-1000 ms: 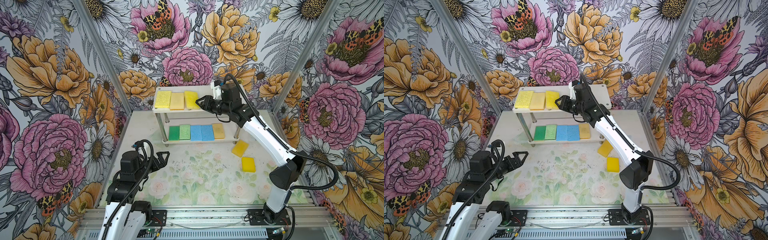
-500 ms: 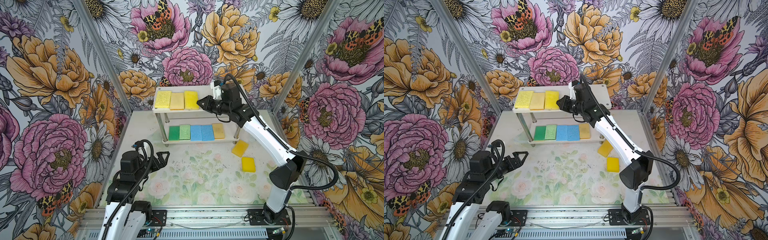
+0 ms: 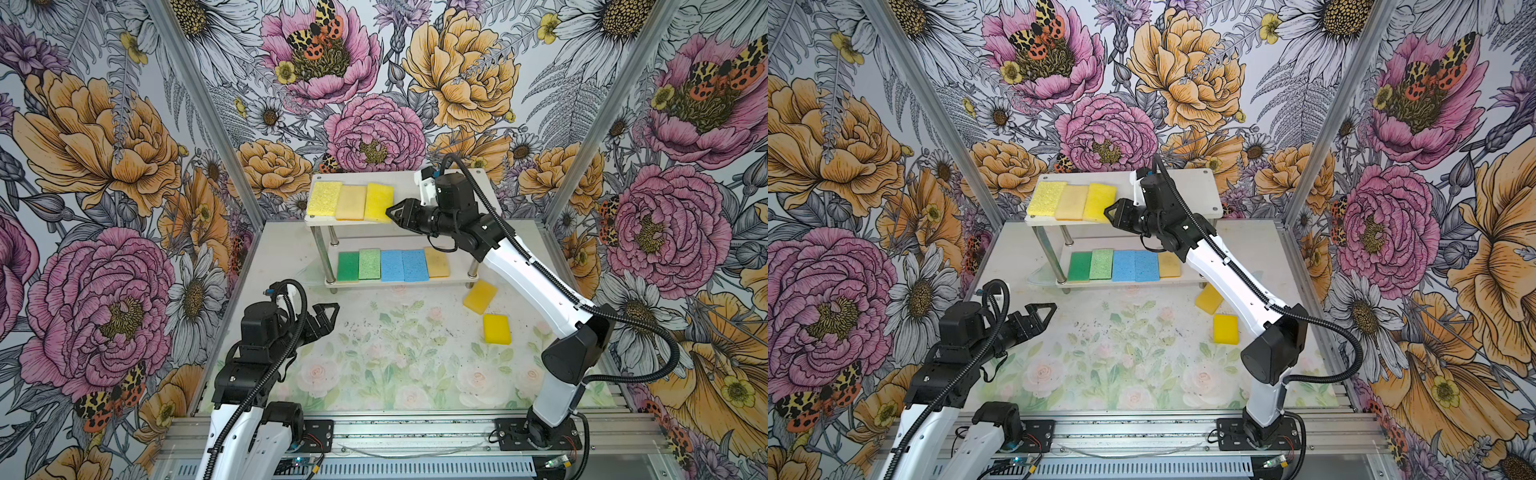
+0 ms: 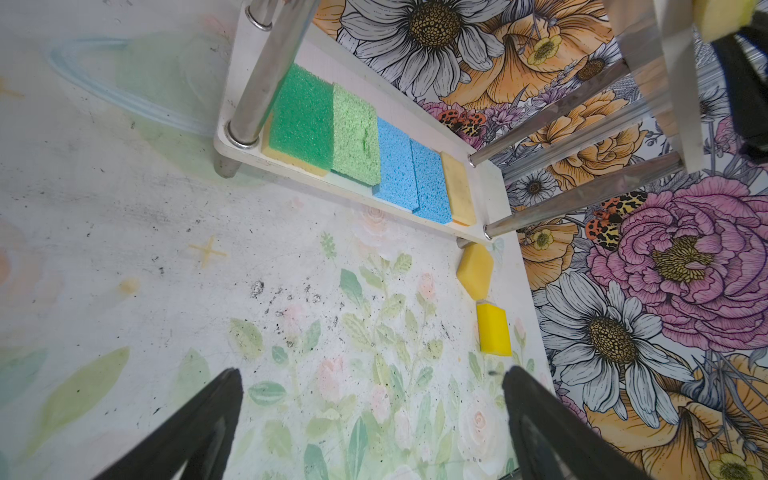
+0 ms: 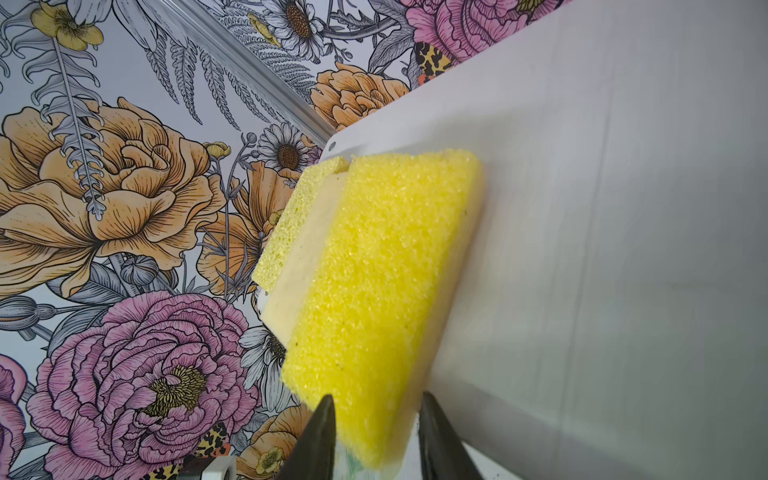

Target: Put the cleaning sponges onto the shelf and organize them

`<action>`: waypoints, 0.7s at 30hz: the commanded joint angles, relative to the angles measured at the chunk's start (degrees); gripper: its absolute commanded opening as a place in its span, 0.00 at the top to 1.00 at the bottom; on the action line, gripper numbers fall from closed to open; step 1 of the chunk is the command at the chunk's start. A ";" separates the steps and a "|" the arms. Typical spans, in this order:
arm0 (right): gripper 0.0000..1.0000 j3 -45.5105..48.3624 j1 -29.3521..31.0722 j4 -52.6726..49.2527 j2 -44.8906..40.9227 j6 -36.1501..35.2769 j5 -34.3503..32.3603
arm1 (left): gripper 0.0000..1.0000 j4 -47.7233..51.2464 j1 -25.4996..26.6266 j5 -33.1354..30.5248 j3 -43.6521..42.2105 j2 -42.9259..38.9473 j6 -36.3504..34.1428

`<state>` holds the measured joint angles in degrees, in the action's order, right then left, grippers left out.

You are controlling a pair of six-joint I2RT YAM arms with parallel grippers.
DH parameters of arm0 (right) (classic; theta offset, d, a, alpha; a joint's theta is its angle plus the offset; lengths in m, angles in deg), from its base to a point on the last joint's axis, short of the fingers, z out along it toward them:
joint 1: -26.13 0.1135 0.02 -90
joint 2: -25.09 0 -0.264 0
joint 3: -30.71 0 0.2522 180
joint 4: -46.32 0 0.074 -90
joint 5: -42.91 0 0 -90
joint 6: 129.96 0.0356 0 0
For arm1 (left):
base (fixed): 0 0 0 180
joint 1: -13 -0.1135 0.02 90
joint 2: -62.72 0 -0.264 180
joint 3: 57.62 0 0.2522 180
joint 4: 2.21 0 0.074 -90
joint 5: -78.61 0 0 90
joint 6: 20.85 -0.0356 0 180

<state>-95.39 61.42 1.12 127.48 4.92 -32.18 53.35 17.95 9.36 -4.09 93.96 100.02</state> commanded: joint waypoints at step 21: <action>0.68 3.65 9.30 0.67 -3.99 -1.94 -1.71 | 0.01 -0.14 -0.52 -0.36 0.84 -0.18 -1.33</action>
<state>-89.09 71.01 1.49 121.27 4.05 -33.79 53.35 17.95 9.36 -4.09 93.96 100.02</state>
